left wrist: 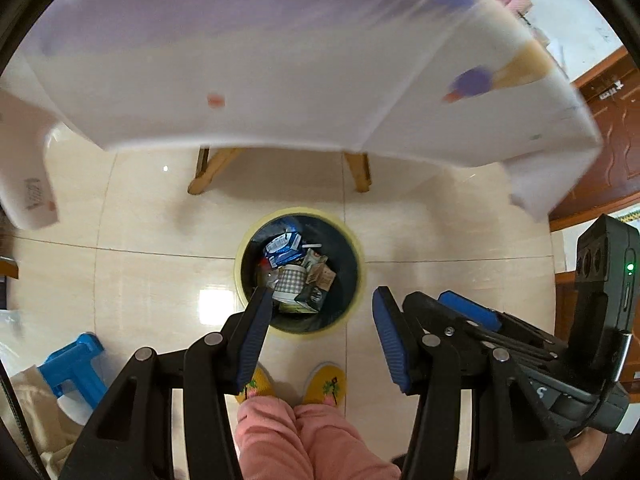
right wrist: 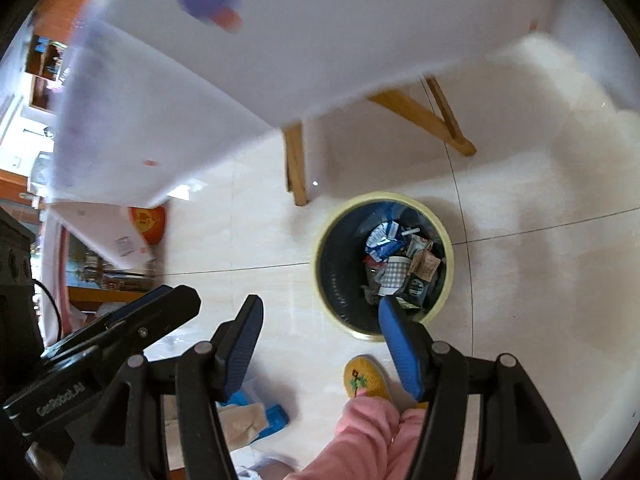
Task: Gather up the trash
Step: 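Raise both tools from the bin back toward the table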
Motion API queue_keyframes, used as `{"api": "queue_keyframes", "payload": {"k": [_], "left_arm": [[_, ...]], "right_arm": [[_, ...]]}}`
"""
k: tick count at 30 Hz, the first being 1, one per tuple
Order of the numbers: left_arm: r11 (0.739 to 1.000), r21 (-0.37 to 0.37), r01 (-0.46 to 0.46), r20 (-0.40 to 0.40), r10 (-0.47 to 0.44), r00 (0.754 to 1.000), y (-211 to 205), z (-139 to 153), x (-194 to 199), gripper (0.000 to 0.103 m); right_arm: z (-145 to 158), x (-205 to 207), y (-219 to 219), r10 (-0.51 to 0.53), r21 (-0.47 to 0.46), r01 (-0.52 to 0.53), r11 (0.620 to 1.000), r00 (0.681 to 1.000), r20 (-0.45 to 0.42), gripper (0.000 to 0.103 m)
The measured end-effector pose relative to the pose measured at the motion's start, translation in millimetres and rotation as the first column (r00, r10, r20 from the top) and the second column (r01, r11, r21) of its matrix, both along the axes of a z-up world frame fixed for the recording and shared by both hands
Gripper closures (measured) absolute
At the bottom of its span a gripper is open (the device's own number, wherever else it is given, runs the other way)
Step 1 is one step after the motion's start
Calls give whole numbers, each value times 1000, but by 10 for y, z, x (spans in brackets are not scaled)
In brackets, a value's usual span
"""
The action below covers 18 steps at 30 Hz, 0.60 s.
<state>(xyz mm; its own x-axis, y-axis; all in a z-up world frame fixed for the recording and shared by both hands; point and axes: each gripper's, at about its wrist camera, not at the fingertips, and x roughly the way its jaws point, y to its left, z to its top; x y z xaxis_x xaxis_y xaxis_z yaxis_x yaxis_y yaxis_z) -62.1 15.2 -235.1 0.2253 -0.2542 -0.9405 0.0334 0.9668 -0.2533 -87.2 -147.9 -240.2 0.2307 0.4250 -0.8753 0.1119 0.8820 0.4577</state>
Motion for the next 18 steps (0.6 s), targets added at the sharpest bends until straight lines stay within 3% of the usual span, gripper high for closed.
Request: {"api": "queue_keyframes", "payload": {"k": [8,16,18], "left_arm": [[999,22,28,80,-30,996,-133,1192,-230,52],[997,55,46,228,-58,972,-294,2228,-303,51],[998,57,39,265,-53,963,-298,2464,-304,49]], "right_arm": [[1377,-207,-166,54,-10,-53,999,986,157,42],[2455,-297,-271,129,-84,-107,991,930,343,42],[2636,-300,-273,144,-106,-112,988,918,370,33]]}}
